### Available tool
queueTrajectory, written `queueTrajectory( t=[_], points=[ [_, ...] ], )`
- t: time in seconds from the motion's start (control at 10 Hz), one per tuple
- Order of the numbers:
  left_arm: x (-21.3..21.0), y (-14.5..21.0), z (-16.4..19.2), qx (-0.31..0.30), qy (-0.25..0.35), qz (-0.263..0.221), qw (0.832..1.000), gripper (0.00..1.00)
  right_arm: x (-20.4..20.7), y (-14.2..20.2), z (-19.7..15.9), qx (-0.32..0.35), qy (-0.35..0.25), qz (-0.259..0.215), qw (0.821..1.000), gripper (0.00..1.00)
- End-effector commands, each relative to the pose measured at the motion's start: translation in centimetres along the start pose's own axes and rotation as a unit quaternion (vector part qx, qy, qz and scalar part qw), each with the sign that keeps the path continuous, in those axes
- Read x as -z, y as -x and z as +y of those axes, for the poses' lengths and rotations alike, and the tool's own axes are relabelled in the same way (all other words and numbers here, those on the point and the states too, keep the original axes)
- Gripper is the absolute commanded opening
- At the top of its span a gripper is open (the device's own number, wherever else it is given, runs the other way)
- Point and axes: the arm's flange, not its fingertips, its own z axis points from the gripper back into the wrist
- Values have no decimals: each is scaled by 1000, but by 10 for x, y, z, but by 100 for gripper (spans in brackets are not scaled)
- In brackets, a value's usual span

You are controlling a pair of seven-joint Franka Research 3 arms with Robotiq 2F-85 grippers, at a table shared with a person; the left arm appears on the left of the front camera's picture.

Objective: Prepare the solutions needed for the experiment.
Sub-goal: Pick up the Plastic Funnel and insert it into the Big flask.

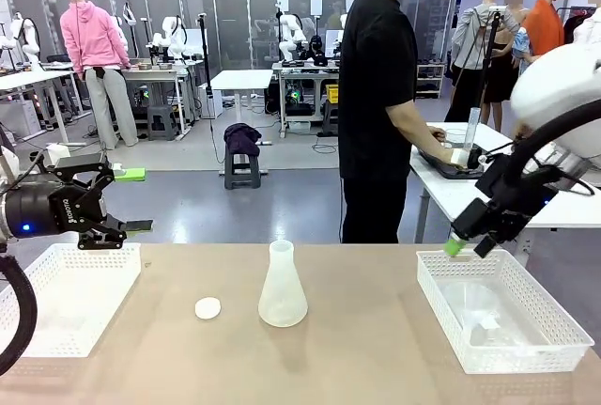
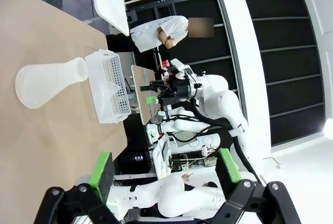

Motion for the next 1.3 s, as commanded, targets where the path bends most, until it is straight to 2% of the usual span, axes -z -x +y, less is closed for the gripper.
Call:
queueTrajectory(
  t=[0.0, 0.2, 0.3, 0.4, 0.9, 1.1, 1.2],
  points=[
    [1, 1, -1, -4, 10, -2, 1000, 100, 1, -25, -39, -105, 46, -19, 993, 100],
    [1, 1, -1, -4, 10, -2, 1000, 100, 4, -39, -52, -176, 53, 19, 983, 100],
    [1, 1, -1, -4, 10, -2, 1000, 100, 4, -44, -54, -154, 58, 28, 986, 100],
    [1, 1, -1, -4, 10, -2, 1000, 100, 6, -33, -48, -141, 63, 23, 988, 100],
    [1, 1, -1, -4, 10, -2, 1000, 100, 7, -37, -52, -152, 62, 25, 986, 100],
    [1, 1, -1, -4, 10, -2, 1000, 100, 17, -36, -65, -227, 12, 62, 972, 100],
    [1, 1, -1, -4, 10, -2, 1000, 100, 26, -33, -72, -244, -6, 86, 966, 100]
  ],
)
